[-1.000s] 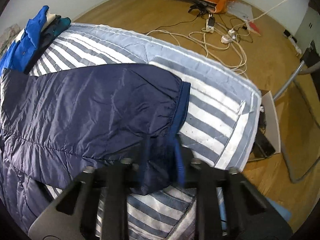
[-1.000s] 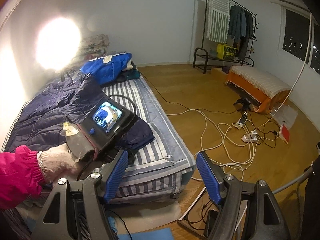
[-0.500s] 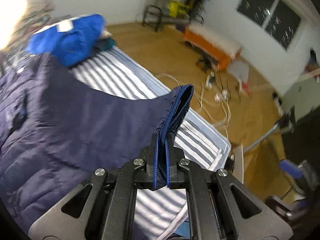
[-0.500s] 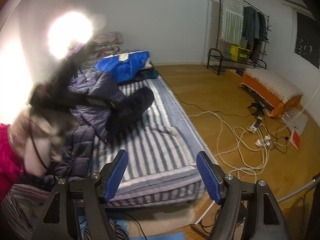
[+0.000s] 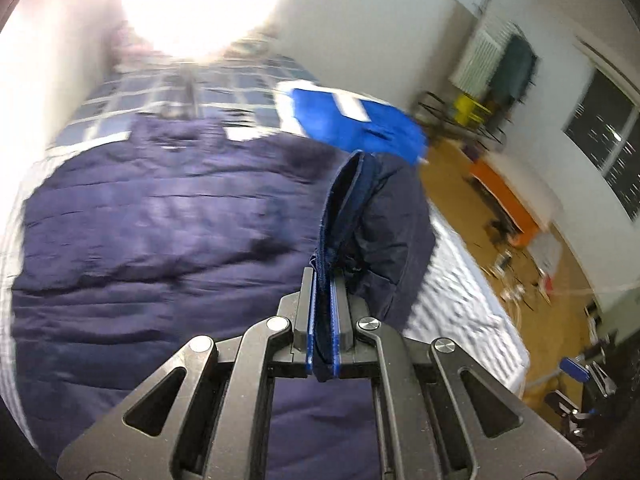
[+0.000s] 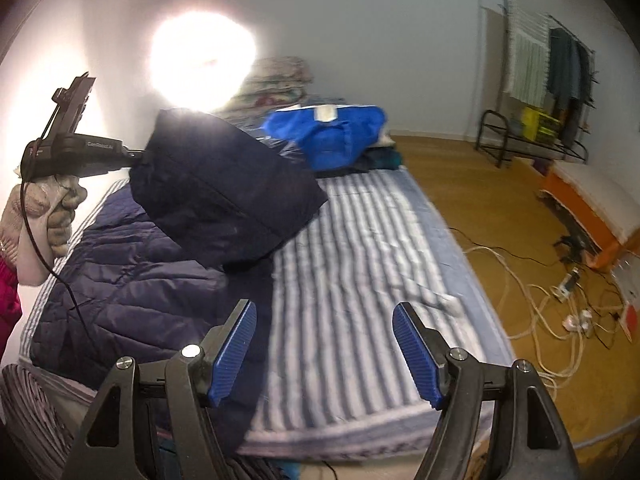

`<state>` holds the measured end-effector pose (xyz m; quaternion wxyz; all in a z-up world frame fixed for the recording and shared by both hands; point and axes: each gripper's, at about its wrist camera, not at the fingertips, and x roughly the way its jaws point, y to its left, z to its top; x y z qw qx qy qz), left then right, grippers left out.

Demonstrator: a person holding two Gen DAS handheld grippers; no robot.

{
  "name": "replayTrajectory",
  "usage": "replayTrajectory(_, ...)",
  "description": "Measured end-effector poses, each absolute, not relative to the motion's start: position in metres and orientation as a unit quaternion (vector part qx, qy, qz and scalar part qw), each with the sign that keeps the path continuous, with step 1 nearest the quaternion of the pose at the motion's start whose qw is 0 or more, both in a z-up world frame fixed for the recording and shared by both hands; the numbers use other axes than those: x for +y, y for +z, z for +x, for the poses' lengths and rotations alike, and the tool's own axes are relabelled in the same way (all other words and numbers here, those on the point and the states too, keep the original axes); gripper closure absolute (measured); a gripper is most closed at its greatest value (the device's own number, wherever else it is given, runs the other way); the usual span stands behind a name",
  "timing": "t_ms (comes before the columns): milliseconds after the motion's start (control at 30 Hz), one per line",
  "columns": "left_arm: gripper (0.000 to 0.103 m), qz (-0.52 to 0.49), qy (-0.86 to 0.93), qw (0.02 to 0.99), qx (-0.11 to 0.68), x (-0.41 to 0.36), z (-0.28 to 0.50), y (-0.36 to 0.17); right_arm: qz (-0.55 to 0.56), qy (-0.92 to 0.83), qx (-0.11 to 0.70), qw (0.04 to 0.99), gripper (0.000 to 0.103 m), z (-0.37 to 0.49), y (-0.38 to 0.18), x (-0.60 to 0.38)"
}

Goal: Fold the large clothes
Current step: 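Fold the held sleeve across the jacket body with the left gripper, release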

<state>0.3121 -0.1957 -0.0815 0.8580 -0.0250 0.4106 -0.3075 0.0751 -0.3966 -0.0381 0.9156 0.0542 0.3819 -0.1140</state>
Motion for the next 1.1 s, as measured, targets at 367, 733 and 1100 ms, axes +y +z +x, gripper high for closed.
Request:
replayTrajectory(367,0.100,-0.054,-0.169,0.895,0.410,-0.064,0.428,-0.130,0.038,-0.064,0.420,0.904,0.031,0.152,-0.067,-0.354)
replayTrajectory(733,0.100,-0.103,-0.106,0.898,0.414,0.003,0.500,-0.188,0.012,-0.038,0.445,0.895,0.036,0.225,-0.088,-0.332)
replayTrajectory(1100,0.099,-0.087,-0.076,0.886,0.450,0.000,0.553,-0.228,0.017,-0.037,0.468,0.883,0.037,0.230,-0.110,-0.320)
